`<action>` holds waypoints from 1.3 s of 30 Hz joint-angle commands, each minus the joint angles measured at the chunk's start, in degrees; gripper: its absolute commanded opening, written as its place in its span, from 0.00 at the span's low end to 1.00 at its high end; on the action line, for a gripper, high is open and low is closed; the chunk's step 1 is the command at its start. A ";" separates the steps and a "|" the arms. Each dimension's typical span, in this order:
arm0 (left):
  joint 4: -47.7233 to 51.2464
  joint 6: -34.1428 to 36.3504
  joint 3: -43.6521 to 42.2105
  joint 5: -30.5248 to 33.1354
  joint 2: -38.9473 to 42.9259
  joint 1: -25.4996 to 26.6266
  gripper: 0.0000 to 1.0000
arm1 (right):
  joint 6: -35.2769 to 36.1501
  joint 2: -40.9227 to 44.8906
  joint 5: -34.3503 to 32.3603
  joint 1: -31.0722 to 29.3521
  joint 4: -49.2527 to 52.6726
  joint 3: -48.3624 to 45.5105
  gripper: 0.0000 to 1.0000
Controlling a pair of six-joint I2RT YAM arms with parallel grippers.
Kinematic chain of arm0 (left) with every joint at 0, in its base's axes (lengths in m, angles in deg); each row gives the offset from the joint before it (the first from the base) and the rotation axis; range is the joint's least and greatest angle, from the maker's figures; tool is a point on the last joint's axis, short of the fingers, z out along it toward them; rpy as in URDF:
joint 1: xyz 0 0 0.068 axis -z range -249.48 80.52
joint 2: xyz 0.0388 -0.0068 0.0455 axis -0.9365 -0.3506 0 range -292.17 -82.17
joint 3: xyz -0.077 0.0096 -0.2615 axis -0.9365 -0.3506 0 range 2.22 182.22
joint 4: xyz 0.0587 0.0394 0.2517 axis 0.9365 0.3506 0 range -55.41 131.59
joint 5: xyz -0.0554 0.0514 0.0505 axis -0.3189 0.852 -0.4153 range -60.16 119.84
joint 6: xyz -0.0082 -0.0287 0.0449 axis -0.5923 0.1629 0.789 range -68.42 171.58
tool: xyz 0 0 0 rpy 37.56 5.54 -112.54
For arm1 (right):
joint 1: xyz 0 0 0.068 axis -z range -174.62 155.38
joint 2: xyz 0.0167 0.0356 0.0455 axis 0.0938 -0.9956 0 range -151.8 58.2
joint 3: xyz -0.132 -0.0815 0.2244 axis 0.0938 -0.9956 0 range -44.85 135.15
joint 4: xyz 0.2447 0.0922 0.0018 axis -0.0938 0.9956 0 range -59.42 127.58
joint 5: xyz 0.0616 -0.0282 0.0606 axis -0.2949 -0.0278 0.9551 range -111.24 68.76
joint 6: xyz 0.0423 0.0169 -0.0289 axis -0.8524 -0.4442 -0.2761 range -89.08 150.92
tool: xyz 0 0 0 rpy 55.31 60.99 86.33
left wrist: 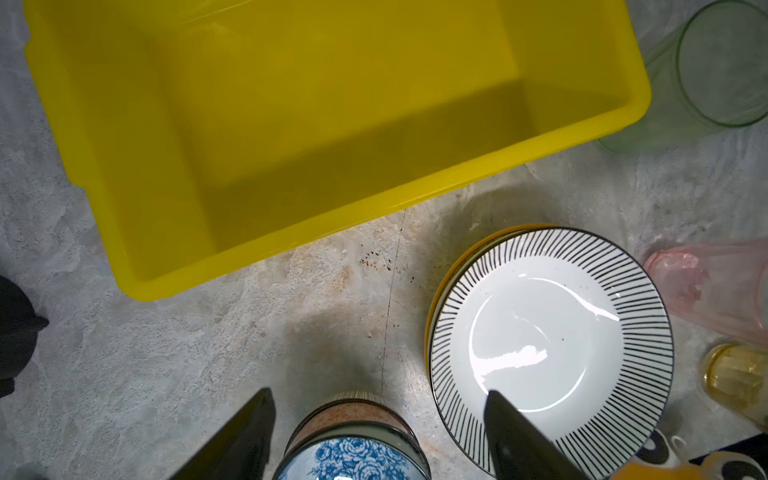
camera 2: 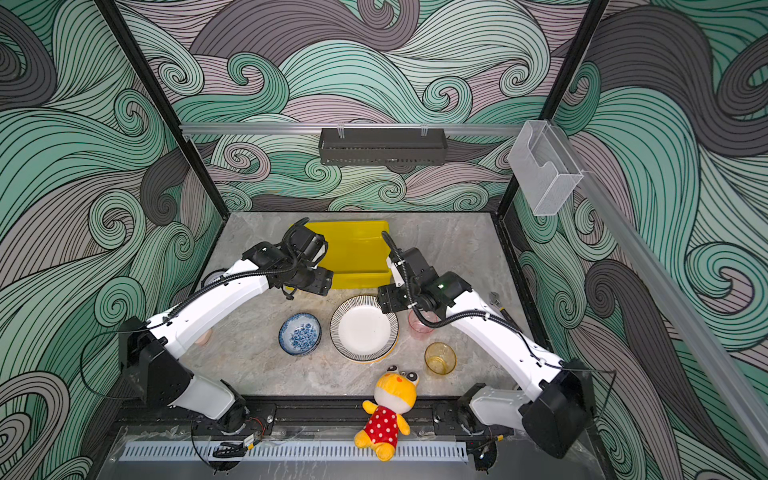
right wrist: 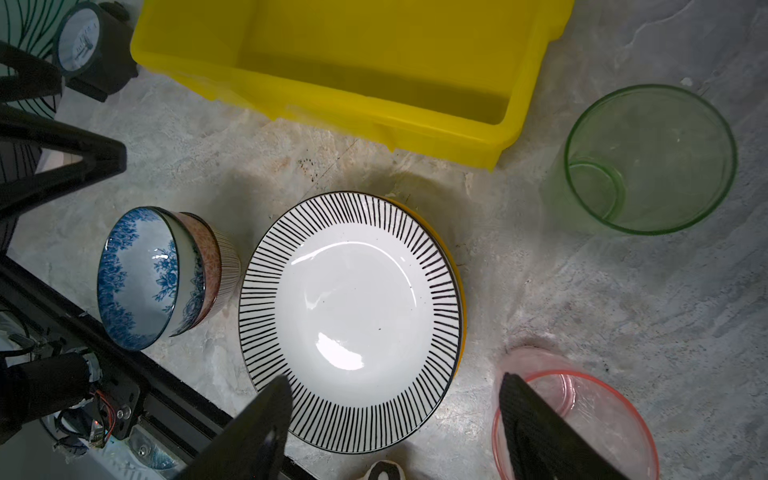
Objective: Place the mixed dishes into the plastic bin
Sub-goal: 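Move both grippers forward over the striped white plate stack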
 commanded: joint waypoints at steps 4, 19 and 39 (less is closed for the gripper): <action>5.43 -0.68 3.19 -0.71 -1.90 1.63 0.80 | -0.70 -3.25 -2.56 -1.24 1.02 1.40 0.72; 4.84 -0.50 1.99 -6.64 -4.36 2.93 0.76 | -3.59 -9.95 -3.93 -1.29 -0.85 -0.27 0.39; 1.18 -0.77 -0.62 -13.04 -6.64 3.59 0.71 | -5.94 -13.73 -7.27 0.77 0.26 -1.78 0.28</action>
